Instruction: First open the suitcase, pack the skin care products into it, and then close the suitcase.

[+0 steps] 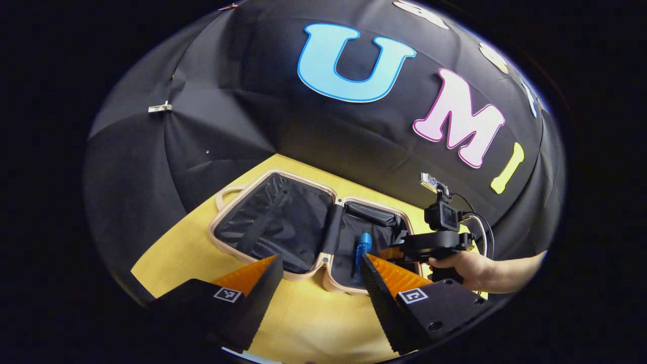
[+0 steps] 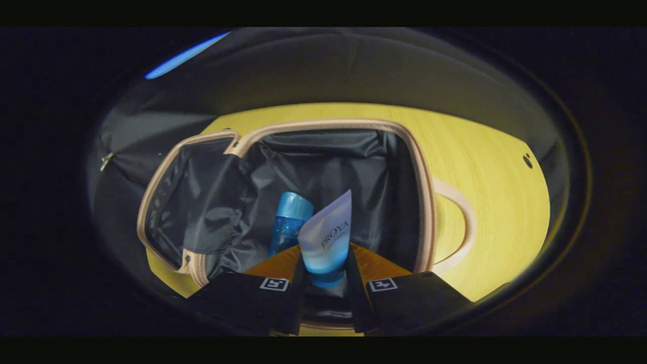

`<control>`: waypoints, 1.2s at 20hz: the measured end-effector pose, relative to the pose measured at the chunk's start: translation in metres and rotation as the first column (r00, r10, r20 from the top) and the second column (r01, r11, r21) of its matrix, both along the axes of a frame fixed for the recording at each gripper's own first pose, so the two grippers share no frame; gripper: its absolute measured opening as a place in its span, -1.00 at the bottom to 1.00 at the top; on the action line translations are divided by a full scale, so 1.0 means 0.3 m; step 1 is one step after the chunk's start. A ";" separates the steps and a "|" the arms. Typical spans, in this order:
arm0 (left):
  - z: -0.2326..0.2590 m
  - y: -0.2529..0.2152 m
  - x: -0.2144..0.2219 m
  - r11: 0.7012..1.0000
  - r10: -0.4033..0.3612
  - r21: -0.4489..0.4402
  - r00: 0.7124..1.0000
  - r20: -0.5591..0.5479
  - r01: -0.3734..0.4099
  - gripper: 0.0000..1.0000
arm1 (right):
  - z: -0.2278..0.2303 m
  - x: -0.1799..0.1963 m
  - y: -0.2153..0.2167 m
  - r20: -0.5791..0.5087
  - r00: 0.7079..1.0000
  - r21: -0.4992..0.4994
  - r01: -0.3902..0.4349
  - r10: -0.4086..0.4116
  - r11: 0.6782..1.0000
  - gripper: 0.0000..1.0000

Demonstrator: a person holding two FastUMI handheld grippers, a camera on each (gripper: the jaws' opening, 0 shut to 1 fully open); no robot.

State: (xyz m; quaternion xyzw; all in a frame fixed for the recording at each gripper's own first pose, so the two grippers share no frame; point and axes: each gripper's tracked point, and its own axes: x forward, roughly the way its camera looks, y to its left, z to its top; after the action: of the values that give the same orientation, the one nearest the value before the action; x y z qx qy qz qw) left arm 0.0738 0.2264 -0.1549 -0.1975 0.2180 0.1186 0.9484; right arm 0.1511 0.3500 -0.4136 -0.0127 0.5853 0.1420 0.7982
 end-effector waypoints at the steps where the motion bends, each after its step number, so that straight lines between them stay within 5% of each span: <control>1: 0.011 0.012 -0.010 1.000 0.007 -0.006 1.000 -0.002 -0.007 0.93 | -0.014 -0.003 -0.008 -0.010 1.000 -0.016 0.008 -0.008 1.000 -0.16; 3: 0.044 0.031 -0.025 0.999 0.025 -0.032 0.999 0.020 -0.024 0.93 | -0.041 0.005 -0.012 -0.025 0.999 -0.037 0.033 -0.034 0.999 -0.30; 6: 0.077 0.093 -0.045 0.998 0.062 -0.031 0.997 0.047 -0.061 0.93 | -0.005 -0.009 -0.025 -0.020 0.999 -0.037 0.039 -0.039 0.999 0.20; 7: 0.074 0.134 -0.054 0.997 0.078 -0.016 0.996 0.052 -0.078 0.93 | 0.017 -0.005 -0.030 0.007 1.000 -0.032 0.025 -0.025 0.999 0.22; 11: 0.021 0.356 -0.086 0.982 0.178 0.056 0.984 0.025 -0.179 0.93 | 0.187 -0.018 -0.029 0.140 0.990 0.052 0.013 -0.020 0.999 1.00; 12: 0.002 0.415 -0.085 0.979 0.194 0.057 0.981 0.019 -0.195 0.94 | 0.236 -0.033 -0.039 0.179 0.984 0.079 0.005 -0.019 0.997 0.83; 16: -0.094 0.679 -0.049 0.965 0.260 0.051 0.965 -0.022 -0.259 0.93 | 0.412 -0.085 -0.130 0.343 0.939 0.121 -0.039 -0.005 0.992 0.97; 22: -0.246 0.835 0.177 0.959 0.186 -0.209 0.981 -0.045 -0.192 0.92 | 0.559 -0.228 -0.379 0.507 0.858 0.156 0.006 -0.086 0.988 0.96; 24: -0.307 0.891 0.255 0.950 0.207 -0.229 0.977 -0.056 -0.214 0.87 | 0.584 -0.279 -0.441 0.516 0.845 0.188 0.049 -0.141 0.981 0.95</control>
State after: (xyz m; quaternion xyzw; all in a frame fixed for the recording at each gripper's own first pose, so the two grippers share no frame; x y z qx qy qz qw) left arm 0.1504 0.4938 -0.2470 -0.3281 0.2230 0.1955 0.8969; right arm 0.0675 0.2178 -0.2384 0.0450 0.3301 0.1421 0.9321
